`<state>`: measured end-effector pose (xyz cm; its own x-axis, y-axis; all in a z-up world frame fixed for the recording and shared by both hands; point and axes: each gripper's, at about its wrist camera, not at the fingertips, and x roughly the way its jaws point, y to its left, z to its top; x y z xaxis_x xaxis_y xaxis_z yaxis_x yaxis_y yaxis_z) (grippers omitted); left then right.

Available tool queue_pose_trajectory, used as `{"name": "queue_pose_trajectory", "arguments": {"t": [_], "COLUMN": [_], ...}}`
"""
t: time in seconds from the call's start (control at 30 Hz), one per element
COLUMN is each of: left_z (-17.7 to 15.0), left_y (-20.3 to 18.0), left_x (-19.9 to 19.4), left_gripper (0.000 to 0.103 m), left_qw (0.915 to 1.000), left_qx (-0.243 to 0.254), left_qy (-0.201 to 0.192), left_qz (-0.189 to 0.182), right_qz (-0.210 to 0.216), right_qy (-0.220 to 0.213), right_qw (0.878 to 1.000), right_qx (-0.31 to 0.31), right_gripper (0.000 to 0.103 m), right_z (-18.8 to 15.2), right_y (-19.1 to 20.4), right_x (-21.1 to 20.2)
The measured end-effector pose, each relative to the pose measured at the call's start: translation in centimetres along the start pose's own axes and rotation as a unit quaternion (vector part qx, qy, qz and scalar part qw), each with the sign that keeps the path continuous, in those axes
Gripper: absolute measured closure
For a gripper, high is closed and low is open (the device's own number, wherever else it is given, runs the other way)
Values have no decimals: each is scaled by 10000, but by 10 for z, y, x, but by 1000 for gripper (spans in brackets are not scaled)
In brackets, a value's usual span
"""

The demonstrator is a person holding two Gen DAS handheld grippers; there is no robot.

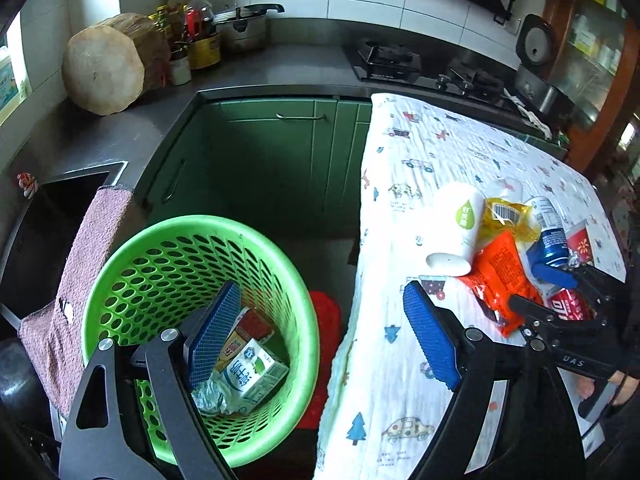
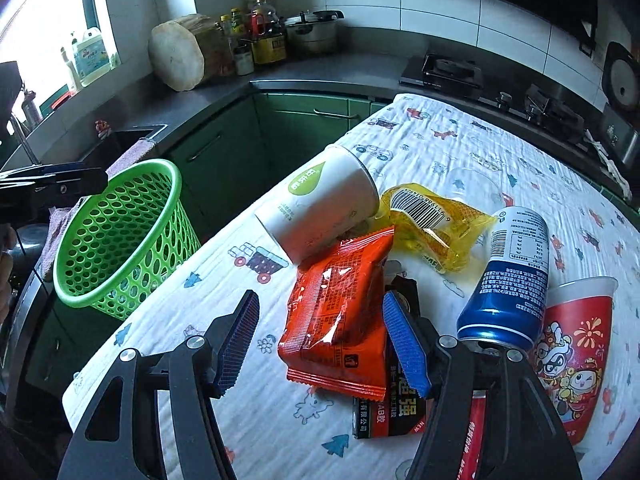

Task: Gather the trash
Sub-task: 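Grasp the red snack bag with the right tool while the left tool grasps the white paper cup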

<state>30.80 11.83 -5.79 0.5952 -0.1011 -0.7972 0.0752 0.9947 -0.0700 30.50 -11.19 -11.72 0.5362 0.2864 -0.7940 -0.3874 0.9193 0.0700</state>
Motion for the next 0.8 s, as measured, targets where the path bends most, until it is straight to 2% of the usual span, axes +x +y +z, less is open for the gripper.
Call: {"name": "queue_pose_trajectory", "arguments": {"t": [0.43, 0.53, 0.6, 0.63, 0.7, 0.73, 0.8], "left_z": [26, 31, 37, 43, 59, 68, 79], "left_y": [-57, -65, -71, -73, -77, -79, -76], "left_x": [19, 27, 35, 40, 64, 85, 129], "left_gripper": [17, 17, 17, 17, 16, 14, 16], "left_qw": [9983, 9975, 9965, 9958, 9935, 9922, 9927], "left_qx": [498, 613, 747, 828, 997, 1031, 802], "left_qy": [86, 127, 101, 43, -14, 162, 638], "left_qz": [-293, -338, -365, -377, -543, -684, -636], "right_qz": [-65, -73, -84, -96, -130, -161, -238], "right_qy": [287, 289, 305, 311, 320, 326, 325], "right_qw": [9996, 9995, 9995, 9995, 9994, 9993, 9992], "right_qx": [32, 43, 37, 16, -24, -46, -74], "right_gripper": [40, 42, 48, 53, 55, 55, 55], "right_z": [0, -2, -1, -1, -1, -1, -3], "right_y": [-6, -8, -8, -7, -6, -6, -5], "right_x": [31, 32, 33, 33, 33, 33, 33]}}
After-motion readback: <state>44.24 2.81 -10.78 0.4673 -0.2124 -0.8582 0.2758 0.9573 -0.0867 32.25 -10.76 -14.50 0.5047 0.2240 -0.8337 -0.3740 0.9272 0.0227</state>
